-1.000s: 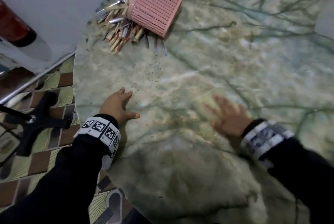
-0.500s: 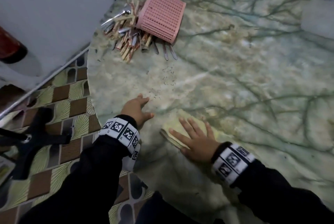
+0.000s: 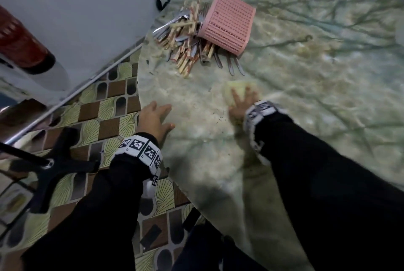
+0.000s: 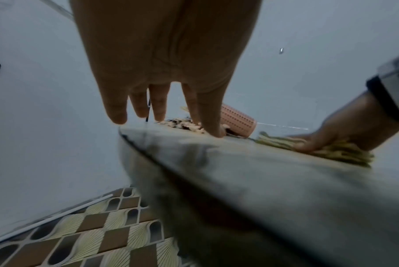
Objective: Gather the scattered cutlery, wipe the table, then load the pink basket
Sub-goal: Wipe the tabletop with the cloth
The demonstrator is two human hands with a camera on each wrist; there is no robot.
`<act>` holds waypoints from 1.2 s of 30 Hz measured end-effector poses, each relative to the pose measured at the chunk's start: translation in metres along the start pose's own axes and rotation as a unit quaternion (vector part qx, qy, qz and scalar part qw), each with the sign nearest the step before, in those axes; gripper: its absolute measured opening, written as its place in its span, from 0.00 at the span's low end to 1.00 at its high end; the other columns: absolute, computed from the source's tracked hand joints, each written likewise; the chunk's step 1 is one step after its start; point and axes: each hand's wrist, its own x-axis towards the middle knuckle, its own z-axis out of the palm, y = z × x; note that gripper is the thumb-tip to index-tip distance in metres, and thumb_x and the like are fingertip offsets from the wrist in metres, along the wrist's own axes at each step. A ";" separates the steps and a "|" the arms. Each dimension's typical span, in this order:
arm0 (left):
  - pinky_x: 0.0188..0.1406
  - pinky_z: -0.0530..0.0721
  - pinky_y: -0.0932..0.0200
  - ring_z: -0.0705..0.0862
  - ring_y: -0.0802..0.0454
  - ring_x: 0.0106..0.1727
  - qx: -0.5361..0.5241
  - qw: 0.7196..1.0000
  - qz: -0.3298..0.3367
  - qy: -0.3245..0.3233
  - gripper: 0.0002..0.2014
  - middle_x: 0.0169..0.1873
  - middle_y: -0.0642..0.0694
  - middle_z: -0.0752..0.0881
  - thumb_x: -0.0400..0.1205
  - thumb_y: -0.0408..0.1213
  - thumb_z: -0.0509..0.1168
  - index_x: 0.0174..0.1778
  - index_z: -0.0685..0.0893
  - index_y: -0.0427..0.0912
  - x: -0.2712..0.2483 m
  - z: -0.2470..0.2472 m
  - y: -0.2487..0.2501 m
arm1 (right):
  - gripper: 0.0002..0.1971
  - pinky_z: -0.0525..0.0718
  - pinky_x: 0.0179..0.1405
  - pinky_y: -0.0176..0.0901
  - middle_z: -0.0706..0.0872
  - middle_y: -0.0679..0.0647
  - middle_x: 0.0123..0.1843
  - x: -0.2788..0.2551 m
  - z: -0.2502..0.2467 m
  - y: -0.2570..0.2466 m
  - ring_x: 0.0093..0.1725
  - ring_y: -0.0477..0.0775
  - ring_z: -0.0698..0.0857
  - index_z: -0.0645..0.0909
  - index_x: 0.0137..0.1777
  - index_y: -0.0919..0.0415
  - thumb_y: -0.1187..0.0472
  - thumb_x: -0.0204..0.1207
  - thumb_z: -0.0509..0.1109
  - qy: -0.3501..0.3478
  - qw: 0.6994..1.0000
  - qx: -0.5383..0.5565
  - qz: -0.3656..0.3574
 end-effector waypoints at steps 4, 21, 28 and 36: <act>0.80 0.51 0.49 0.48 0.41 0.82 0.001 1.000 -0.010 -0.016 0.44 0.82 0.39 0.48 0.72 0.43 0.75 0.81 0.58 0.47 0.009 0.003 -0.018 | 0.31 0.42 0.77 0.70 0.33 0.51 0.84 -0.034 0.036 -0.062 0.83 0.61 0.36 0.40 0.81 0.38 0.46 0.83 0.52 -0.034 0.992 -0.073 -0.098; 0.78 0.55 0.61 0.55 0.52 0.81 -0.345 0.937 -0.056 -0.014 0.60 0.82 0.48 0.51 0.65 0.30 0.79 0.82 0.43 0.46 0.014 0.017 -0.047 | 0.32 0.42 0.79 0.64 0.34 0.56 0.84 0.022 0.015 -0.106 0.82 0.65 0.37 0.41 0.82 0.43 0.48 0.83 0.54 -0.033 0.996 -0.026 -0.076; 0.81 0.56 0.52 0.54 0.54 0.81 -0.379 0.924 -0.042 -0.022 0.64 0.82 0.49 0.52 0.60 0.31 0.82 0.83 0.42 0.48 0.015 0.019 -0.052 | 0.29 0.38 0.76 0.69 0.29 0.44 0.82 -0.028 0.027 -0.081 0.82 0.52 0.34 0.38 0.79 0.32 0.46 0.84 0.50 -0.105 0.970 -0.161 -0.150; 0.73 0.56 0.68 0.55 0.54 0.81 -0.368 0.929 -0.046 -0.021 0.62 0.82 0.49 0.54 0.61 0.31 0.81 0.83 0.46 0.47 0.017 0.019 -0.050 | 0.30 0.41 0.76 0.71 0.34 0.52 0.84 0.028 0.018 -0.135 0.83 0.62 0.36 0.41 0.81 0.38 0.46 0.83 0.51 -0.060 0.986 -0.107 -0.117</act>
